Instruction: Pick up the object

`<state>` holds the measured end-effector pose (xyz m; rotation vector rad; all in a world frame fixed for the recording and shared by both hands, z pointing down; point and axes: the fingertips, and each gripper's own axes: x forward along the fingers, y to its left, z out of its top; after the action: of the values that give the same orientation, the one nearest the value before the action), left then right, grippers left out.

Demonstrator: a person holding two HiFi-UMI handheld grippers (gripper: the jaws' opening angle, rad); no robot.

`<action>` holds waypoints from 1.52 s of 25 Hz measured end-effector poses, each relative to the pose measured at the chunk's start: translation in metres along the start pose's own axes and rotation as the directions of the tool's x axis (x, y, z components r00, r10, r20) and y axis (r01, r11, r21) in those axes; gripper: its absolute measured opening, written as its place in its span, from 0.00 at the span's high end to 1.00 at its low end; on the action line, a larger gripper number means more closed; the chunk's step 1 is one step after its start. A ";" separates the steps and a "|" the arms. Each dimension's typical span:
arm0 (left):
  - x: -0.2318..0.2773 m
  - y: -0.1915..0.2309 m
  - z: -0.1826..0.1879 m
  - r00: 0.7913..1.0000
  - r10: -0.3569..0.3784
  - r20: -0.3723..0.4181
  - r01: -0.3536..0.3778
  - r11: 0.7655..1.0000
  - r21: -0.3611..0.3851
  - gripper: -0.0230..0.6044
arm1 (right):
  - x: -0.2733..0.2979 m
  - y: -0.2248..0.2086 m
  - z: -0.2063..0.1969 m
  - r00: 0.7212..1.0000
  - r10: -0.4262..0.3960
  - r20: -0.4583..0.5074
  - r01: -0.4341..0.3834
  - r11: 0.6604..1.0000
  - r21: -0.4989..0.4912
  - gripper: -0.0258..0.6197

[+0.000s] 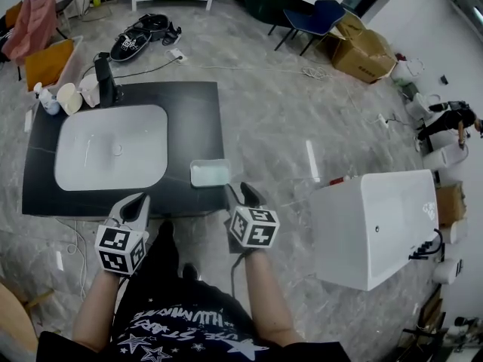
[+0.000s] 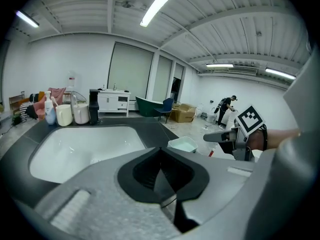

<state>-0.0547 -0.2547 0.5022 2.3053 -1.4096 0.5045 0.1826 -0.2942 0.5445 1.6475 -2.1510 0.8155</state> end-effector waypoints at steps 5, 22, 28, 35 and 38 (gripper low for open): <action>0.034 0.021 0.006 0.999 -0.035 -0.031 0.034 0.999 -0.006 0.95 | 0.034 -0.004 0.003 0.998 -0.016 -0.057 0.014 0.999 -0.029 0.68; 0.094 0.035 0.009 0.986 -0.121 -0.117 0.121 0.993 -0.013 0.95 | 0.088 -0.030 -0.013 0.960 -0.148 -0.237 0.112 0.980 -0.162 0.85; 0.094 0.036 0.010 0.986 -0.118 -0.116 0.118 0.993 -0.008 0.95 | 0.087 -0.031 -0.013 0.955 -0.166 -0.247 0.139 0.983 -0.123 0.94; 0.074 0.033 0.014 0.993 -0.083 -0.084 0.083 0.997 0.000 0.95 | 0.073 -0.025 -0.004 0.967 -0.144 -0.210 0.123 0.986 -0.110 0.94; 0.058 0.025 0.010 0.996 -0.065 -0.068 0.065 0.998 0.005 0.95 | 0.059 -0.021 -0.002 0.974 -0.132 -0.185 0.111 0.987 -0.117 0.94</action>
<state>-0.0514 -0.3140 0.5256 2.3090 -1.2989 0.5637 0.1853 -0.3425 0.5849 1.5617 -1.9086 0.7767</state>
